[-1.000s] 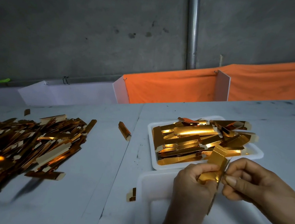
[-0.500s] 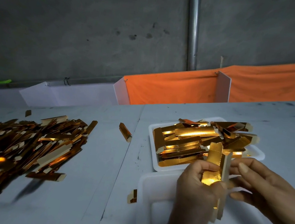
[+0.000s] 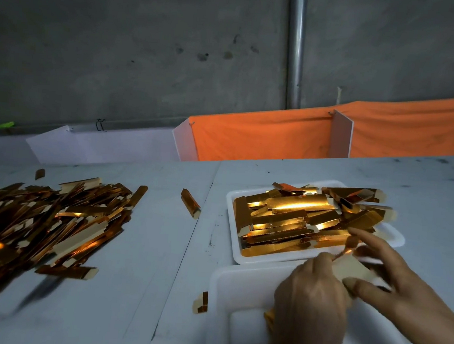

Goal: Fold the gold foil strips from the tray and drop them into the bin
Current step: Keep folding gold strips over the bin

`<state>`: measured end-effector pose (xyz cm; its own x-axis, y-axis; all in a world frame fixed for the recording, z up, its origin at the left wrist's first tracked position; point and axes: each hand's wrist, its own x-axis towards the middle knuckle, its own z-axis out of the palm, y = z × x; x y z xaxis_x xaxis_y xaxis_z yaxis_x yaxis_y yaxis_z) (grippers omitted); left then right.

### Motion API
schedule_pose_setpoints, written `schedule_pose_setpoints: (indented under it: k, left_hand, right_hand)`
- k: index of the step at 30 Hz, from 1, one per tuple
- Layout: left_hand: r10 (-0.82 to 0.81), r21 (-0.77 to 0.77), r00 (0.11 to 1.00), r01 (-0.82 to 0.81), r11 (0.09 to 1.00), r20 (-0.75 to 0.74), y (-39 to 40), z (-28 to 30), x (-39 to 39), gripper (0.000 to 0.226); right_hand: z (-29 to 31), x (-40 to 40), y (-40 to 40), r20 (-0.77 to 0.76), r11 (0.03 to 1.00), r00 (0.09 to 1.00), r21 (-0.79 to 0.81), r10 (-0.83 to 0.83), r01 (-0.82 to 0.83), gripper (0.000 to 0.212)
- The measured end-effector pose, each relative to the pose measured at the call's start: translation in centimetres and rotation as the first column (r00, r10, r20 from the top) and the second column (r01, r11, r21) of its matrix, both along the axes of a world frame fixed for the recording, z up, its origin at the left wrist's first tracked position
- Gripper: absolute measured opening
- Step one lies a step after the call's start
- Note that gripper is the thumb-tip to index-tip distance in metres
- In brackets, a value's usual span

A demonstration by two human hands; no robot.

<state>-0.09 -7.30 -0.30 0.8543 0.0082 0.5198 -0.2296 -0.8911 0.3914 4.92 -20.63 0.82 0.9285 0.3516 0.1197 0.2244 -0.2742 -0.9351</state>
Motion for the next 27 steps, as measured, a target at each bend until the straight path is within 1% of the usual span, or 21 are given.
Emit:
schedule_pose_setpoints:
  k: [2, 3, 4, 7, 9, 12, 15, 16, 18, 20, 22, 24, 26, 27]
  left_hand:
    - [-0.026, -0.083, 0.981, 0.011, 0.997, -0.193, 0.1, 0.2, 0.2, 0.056]
    - [-0.027, -0.106, 0.957, -0.004, 0.994, -0.287, 0.2, 0.4, 0.2, 0.059]
    - [-0.033, -0.131, 0.949, -0.009, 0.991, -0.314, 0.3, 0.6, 0.1, 0.059]
    - [-0.087, -0.253, 0.974, 0.033, 0.967, -0.208, 0.5, 1.4, -0.7, 0.04]
    - [-0.122, -0.352, 0.975, 0.05, 0.935, -0.185, 0.8, 1.6, -1.3, 0.038]
    - [-0.196, -0.47, 0.948, 0.057, 0.881, -0.253, 1.0, 1.9, -1.3, 0.036]
    - [-0.215, -0.595, 0.917, -0.03, 0.803, -0.337, 1.2, 2.4, -1.0, 0.024]
    - [-0.217, -0.623, 0.909, -0.058, 0.78, -0.356, 1.4, 2.6, -1.0, 0.019]
    - [-0.236, -0.656, 0.901, -0.068, 0.752, -0.363, 1.7, 2.5, -1.0, 0.016]
    - [-0.242, -0.636, 0.902, -0.046, 0.77, -0.358, 1.8, 2.4, -1.0, 0.017]
    - [-0.196, -0.568, 0.92, -0.035, 0.823, -0.34, 1.7, 2.2, -1.0, 0.019]
    - [-0.145, -0.472, 0.95, -0.002, 0.882, -0.275, 1.5, 1.8, -1.1, 0.018]
    - [-0.164, -0.387, 0.97, 0.085, 0.918, -0.178, 1.3, 1.3, -1.0, 0.019]
    - [-0.193, -0.351, 0.971, 0.133, 0.927, -0.141, 1.3, 1.0, -1.0, 0.02]
  right_hand:
    - [0.1, 0.2, -0.4, 0.091, 0.999, 0.995, 0.042, -0.038, 0.035, 0.049]
    - [0.2, 0.4, -0.5, 0.098, 0.996, 0.994, 0.083, -0.052, 0.044, 0.039]
    - [0.3, 0.5, -0.5, 0.087, 0.991, 0.994, 0.121, -0.06, 0.05, 0.031]
    - [0.3, 0.8, -1.0, 0.039, 0.975, 0.998, 0.217, -0.059, 0.049, 0.019]
    - [0.1, 1.0, -1.3, 0.021, 0.977, 0.997, 0.206, -0.069, 0.063, 0.016]
    - [-0.1, 1.2, -1.6, -0.019, 0.979, 0.997, 0.191, -0.071, 0.074, 0.018]
    - [-0.3, 1.5, -1.6, -0.068, 0.978, 0.996, 0.196, -0.054, 0.067, 0.018]
    - [-0.3, 1.5, -1.7, -0.088, 0.977, 0.995, 0.203, -0.046, 0.063, 0.016]
    - [-0.2, 1.5, -1.8, -0.134, 0.974, 0.991, 0.218, -0.024, 0.054, 0.011]
    - [-0.2, 1.5, -1.9, -0.174, 0.974, 0.985, 0.225, 0.001, 0.039, 0.01]
    - [-0.1, 1.4, -1.9, -0.182, 0.977, 0.983, 0.213, 0.025, 0.014, 0.016]
    - [0.0, 1.2, -1.6, -0.172, 0.983, 0.984, 0.182, 0.04, -0.008, 0.023]
    - [0.0, 1.1, -1.4, -0.164, 0.99, 0.986, 0.141, 0.041, -0.017, 0.028]
    - [0.0, 1.1, -1.3, -0.161, 0.992, 0.986, 0.127, 0.038, -0.018, 0.027]
